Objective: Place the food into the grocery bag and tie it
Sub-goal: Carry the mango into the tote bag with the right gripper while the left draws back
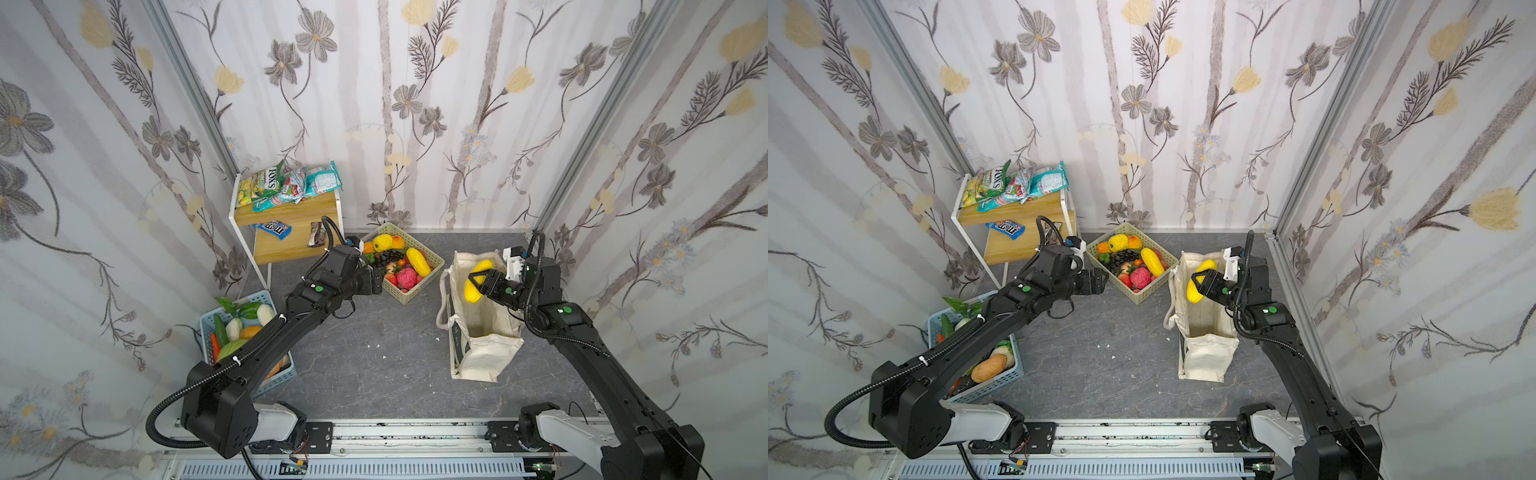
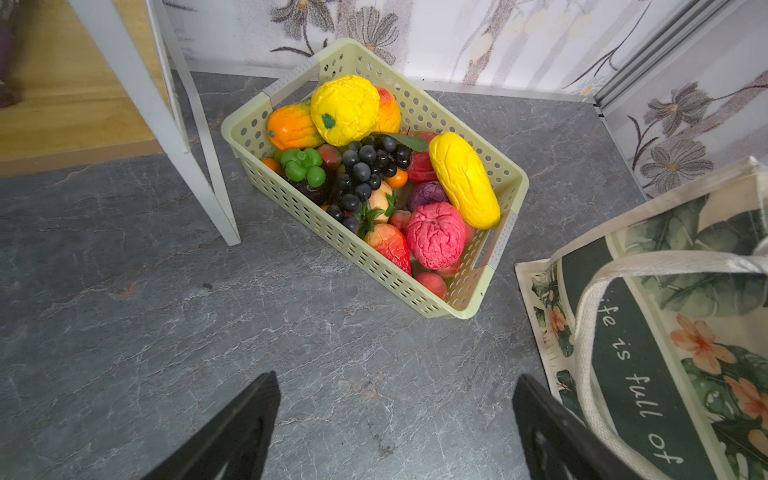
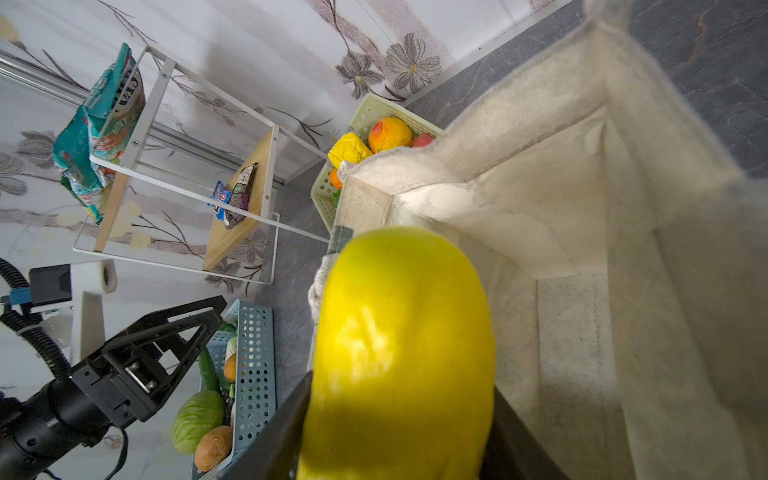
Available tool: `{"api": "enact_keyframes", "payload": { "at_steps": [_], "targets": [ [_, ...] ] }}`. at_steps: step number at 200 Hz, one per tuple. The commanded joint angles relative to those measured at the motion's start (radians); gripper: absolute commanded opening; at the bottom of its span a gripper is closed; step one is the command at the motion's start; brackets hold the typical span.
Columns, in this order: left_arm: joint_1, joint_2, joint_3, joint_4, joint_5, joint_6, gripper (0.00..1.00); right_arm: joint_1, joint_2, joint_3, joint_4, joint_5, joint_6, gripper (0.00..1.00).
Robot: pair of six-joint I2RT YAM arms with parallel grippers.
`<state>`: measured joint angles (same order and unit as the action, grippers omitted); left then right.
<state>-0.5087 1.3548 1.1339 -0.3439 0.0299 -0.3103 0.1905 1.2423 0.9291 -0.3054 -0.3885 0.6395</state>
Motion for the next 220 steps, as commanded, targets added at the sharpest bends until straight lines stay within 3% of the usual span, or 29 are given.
{"api": "enact_keyframes", "payload": {
  "at_steps": [1, 84, 134, 220],
  "targets": [
    [0.001, 0.003, -0.001, 0.009, -0.018, 0.012, 0.90, 0.002, 0.006, 0.019, -0.049, 0.029, -0.064, 0.55],
    [0.001, 0.006, -0.031, 0.034, -0.022, -0.001, 0.91, 0.034, 0.043, 0.033, -0.142, 0.125, -0.134, 0.55],
    [0.001, -0.010, -0.070, 0.049, -0.036, 0.000, 0.91, 0.106, 0.123, 0.083, -0.203, 0.231, -0.173, 0.56],
    [0.011, -0.069, -0.111, 0.042, -0.070, 0.022, 0.91, 0.159, 0.199, 0.020, -0.161, 0.293, -0.170, 0.56]
  ]
}}
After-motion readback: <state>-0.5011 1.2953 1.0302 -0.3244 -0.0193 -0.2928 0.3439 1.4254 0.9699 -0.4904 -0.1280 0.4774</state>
